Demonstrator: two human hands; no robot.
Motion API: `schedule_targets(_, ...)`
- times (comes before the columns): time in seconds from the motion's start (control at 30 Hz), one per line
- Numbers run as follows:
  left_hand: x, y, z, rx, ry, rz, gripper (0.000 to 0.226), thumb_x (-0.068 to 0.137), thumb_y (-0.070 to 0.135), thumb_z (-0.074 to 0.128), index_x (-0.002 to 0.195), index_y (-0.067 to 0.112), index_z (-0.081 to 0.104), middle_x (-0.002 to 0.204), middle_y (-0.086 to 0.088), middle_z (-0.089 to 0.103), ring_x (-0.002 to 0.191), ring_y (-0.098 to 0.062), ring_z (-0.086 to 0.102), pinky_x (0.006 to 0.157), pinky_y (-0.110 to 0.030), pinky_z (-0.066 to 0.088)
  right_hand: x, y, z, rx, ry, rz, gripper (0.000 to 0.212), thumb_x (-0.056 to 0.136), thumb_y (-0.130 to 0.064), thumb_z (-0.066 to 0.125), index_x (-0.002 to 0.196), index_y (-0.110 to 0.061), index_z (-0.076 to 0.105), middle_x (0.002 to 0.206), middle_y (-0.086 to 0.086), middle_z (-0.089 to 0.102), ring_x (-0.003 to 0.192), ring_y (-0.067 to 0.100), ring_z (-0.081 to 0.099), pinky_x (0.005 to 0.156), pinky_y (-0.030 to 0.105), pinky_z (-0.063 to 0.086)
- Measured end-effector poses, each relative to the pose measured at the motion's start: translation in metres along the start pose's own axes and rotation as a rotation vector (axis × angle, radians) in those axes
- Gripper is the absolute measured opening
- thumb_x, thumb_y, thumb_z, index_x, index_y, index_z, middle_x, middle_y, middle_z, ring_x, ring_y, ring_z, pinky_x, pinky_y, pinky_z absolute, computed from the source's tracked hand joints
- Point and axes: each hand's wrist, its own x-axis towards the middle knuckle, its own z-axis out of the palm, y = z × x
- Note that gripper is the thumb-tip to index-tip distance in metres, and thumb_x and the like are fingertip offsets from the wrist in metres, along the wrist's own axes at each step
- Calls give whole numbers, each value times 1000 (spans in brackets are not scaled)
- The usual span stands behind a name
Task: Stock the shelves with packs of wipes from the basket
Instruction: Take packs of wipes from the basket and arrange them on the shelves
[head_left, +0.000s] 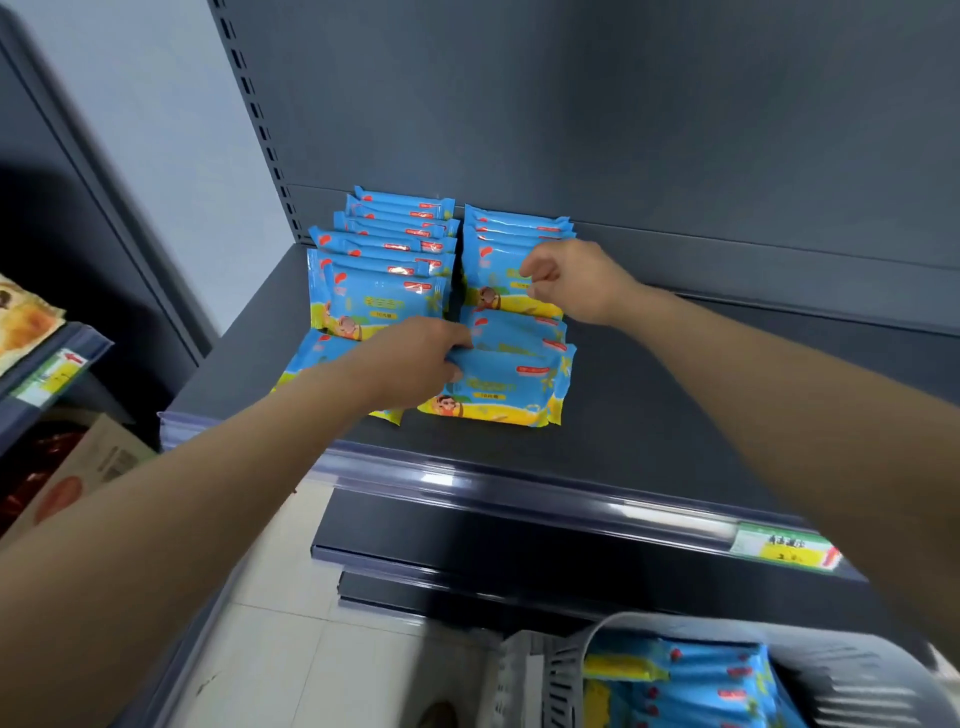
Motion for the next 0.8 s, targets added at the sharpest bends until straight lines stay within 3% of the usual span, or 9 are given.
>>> schedule_targets(0.13, 16, 10, 7, 41, 10, 9, 47, 79, 27, 70, 122, 16, 53, 107, -4, 58, 84, -19, 52, 69, -27, 39, -12, 5, -7, -15, 39, 22, 25, 89, -12, 58, 113, -10, 63, 115, 8, 63, 106, 21, 59, 89, 28, 45)
schedule_targets(0.27, 30, 13, 17, 89, 48, -25, 51, 77, 29, 71, 122, 15, 50, 108, -8, 59, 82, -18, 47, 67, -29, 40, -22, 10, -4, -69, 55, 45, 26, 88, -11, 56, 113, -11, 63, 113, 8, 63, 103, 22, 58, 87, 29, 45)
schedule_targets(0.4, 44, 13, 19, 203, 156, 8, 58, 78, 32, 68, 126, 9, 46, 113, -12, 58, 101, -27, 50, 77, -36, 42, -29, 19, -2, -93, 64, 92, 25, 89, -12, 55, 112, -9, 62, 113, 9, 63, 103, 24, 58, 89, 33, 47)
schedule_targets(0.57, 60, 10, 22, 395, 258, -2, 52, 81, 36, 64, 121, 7, 47, 117, -13, 57, 112, -32, 46, 92, -41, 36, -34, 21, 0, -69, 135, 159, 21, 90, -9, 46, 101, -4, 63, 104, 10, 66, 96, 27, 60, 81, 34, 49)
schedule_targets(0.8, 65, 6, 26, 439, 335, 12, 57, 79, 37, 67, 121, 6, 43, 118, -13, 53, 111, -32, 43, 92, -41, 34, -40, 12, 0, -78, 130, 202, 22, 90, -13, 47, 107, -9, 61, 111, 8, 63, 100, 25, 59, 86, 38, 51)
